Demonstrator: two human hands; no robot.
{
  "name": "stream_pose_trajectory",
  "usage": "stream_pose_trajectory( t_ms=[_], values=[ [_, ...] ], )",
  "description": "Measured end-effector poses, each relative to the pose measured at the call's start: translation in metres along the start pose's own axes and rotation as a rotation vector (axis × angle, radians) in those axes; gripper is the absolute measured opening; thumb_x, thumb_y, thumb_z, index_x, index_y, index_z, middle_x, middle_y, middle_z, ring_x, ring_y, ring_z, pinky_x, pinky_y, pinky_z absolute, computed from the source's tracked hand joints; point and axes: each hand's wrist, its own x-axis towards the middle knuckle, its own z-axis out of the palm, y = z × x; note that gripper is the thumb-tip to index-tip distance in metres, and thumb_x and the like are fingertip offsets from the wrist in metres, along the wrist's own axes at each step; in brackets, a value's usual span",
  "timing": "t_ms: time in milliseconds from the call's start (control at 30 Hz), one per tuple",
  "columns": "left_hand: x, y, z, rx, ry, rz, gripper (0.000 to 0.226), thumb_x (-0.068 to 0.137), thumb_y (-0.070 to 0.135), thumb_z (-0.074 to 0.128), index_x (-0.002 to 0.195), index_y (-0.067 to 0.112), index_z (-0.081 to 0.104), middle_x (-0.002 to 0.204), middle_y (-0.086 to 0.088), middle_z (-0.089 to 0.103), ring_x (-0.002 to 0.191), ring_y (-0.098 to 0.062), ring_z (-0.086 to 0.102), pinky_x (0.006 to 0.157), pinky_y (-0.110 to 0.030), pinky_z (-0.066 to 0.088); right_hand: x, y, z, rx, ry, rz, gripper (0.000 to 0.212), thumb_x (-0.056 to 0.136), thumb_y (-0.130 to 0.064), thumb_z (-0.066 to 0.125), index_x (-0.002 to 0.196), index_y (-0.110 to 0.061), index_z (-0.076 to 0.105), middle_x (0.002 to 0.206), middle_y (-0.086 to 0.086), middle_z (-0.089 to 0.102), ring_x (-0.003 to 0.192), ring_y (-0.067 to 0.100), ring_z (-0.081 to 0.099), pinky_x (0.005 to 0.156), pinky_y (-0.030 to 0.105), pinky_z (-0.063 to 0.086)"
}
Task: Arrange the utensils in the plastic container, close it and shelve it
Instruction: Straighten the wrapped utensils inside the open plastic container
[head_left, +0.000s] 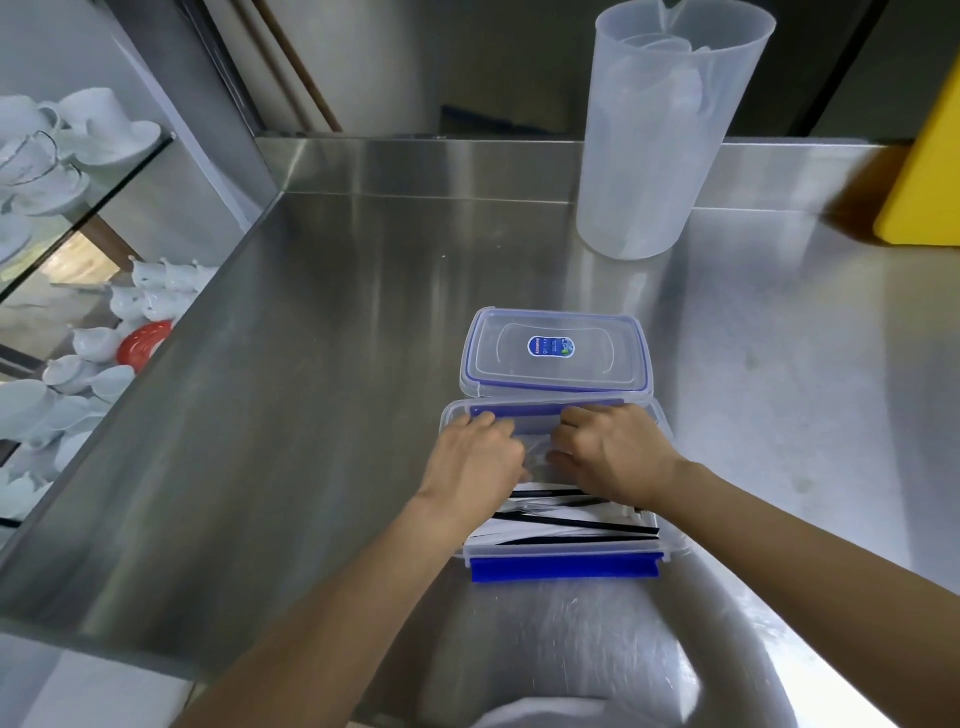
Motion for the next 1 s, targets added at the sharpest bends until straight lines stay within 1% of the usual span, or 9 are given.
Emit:
stream_pose_trajectory(
  t_ms=[100, 233, 300, 433, 533, 600, 700, 900, 1000],
  values=[
    [-0.001, -0.001, -0.003, -0.021, -0.031, -0.01, 0.029, 0.089, 0.035, 0.058, 0.105, 0.013, 0.068, 0.103, -0.003, 0.064, 0.1, -0.022, 0.056, 0.082, -0.034, 0.041, -0.001, 0.0, -0.002, 0.059, -0.025, -0.02, 0.022, 0.055, -0.022, 0.084, 0.056, -0.012, 0.065, 0.056, 0.006, 0.064, 0.045, 0.027, 0.061, 0.038, 0.027, 0.047],
    [0.0, -0.001, -0.007, 0.038, -0.088, -0.012, 0.027, 0.037, 0.023, 0.092, 0.053, 0.019, 0.07, 0.053, 0.004, 0.061, 0.052, -0.015, 0.059, 0.047, -0.021, 0.042, -0.001, -0.002, -0.005, 0.066, -0.062, -0.063, 0.023, 0.047, -0.015, 0.088, 0.057, -0.014, 0.068, 0.055, 0.003, 0.065, 0.044, 0.024, 0.061, 0.037, 0.023, 0.046],
    [0.003, -0.002, 0.0, 0.014, -0.017, -0.028, 0.033, 0.026, 0.017, 0.092, 0.046, 0.017, 0.067, 0.045, 0.003, 0.057, 0.043, -0.016, 0.056, 0.041, -0.019, 0.038, 0.0, -0.001, -0.002, 0.043, -0.067, -0.048, 0.025, 0.044, -0.01, 0.089, 0.058, -0.013, 0.068, 0.054, 0.004, 0.066, 0.043, 0.023, 0.061, 0.038, 0.022, 0.047],
    [0.002, 0.0, -0.004, -0.026, -0.022, -0.036, 0.016, 0.066, 0.011, 0.08, 0.079, 0.011, 0.071, 0.075, -0.005, 0.068, 0.072, -0.024, 0.064, 0.06, -0.029, 0.047, 0.002, -0.001, 0.007, 0.025, -0.076, 0.002, 0.025, 0.044, -0.005, 0.086, 0.057, -0.011, 0.066, 0.053, 0.006, 0.064, 0.041, 0.027, 0.059, 0.035, 0.025, 0.047],
    [0.001, 0.0, -0.011, -0.006, 0.044, -0.063, 0.009, 0.075, 0.014, 0.072, 0.083, 0.01, 0.07, 0.081, -0.006, 0.069, 0.078, -0.023, 0.064, 0.057, -0.027, 0.042, 0.003, -0.002, 0.009, -0.003, -0.094, 0.014, 0.026, 0.042, -0.005, 0.088, 0.058, -0.009, 0.067, 0.053, 0.008, 0.063, 0.038, 0.028, 0.058, 0.032, 0.027, 0.049],
    [0.002, 0.001, -0.007, 0.035, -0.004, -0.049, 0.017, 0.087, 0.009, 0.056, 0.1, 0.008, 0.067, 0.098, -0.008, 0.067, 0.093, -0.025, 0.062, 0.063, -0.029, 0.042, 0.002, -0.003, 0.008, -0.045, -0.091, 0.013, 0.029, 0.04, -0.006, 0.089, 0.059, -0.008, 0.068, 0.053, 0.009, 0.063, 0.038, 0.028, 0.058, 0.034, 0.028, 0.049],
    [0.0, -0.001, -0.006, 0.024, -0.072, -0.045, 0.026, 0.091, 0.006, 0.047, 0.112, 0.005, 0.062, 0.107, -0.011, 0.063, 0.102, -0.029, 0.059, 0.074, -0.034, 0.047, -0.001, -0.002, 0.007, -0.072, -0.081, 0.01, 0.033, 0.04, -0.007, 0.091, 0.063, -0.006, 0.068, 0.053, 0.011, 0.064, 0.038, 0.029, 0.058, 0.036, 0.029, 0.051],
    [-0.002, -0.002, -0.005, -0.002, -0.071, -0.026, 0.022, 0.092, 0.011, 0.05, 0.11, 0.011, 0.062, 0.106, -0.007, 0.064, 0.101, -0.026, 0.059, 0.071, -0.033, 0.046, -0.003, -0.003, 0.011, -0.064, -0.104, 0.097, 0.039, 0.054, -0.005, 0.083, 0.087, -0.003, 0.062, 0.064, 0.015, 0.069, 0.045, 0.033, 0.062, 0.04, 0.036, 0.055],
    [-0.004, 0.0, -0.01, 0.02, -0.053, -0.024, 0.028, 0.087, 0.0, 0.051, 0.111, 0.01, 0.061, 0.104, -0.008, 0.064, 0.099, -0.026, 0.058, 0.063, -0.031, 0.037, -0.003, -0.003, 0.01, -0.087, -0.141, 0.074, 0.032, 0.052, -0.005, 0.085, 0.079, -0.005, 0.069, 0.066, 0.014, 0.07, 0.05, 0.032, 0.064, 0.045, 0.037, 0.057]
  ],
)
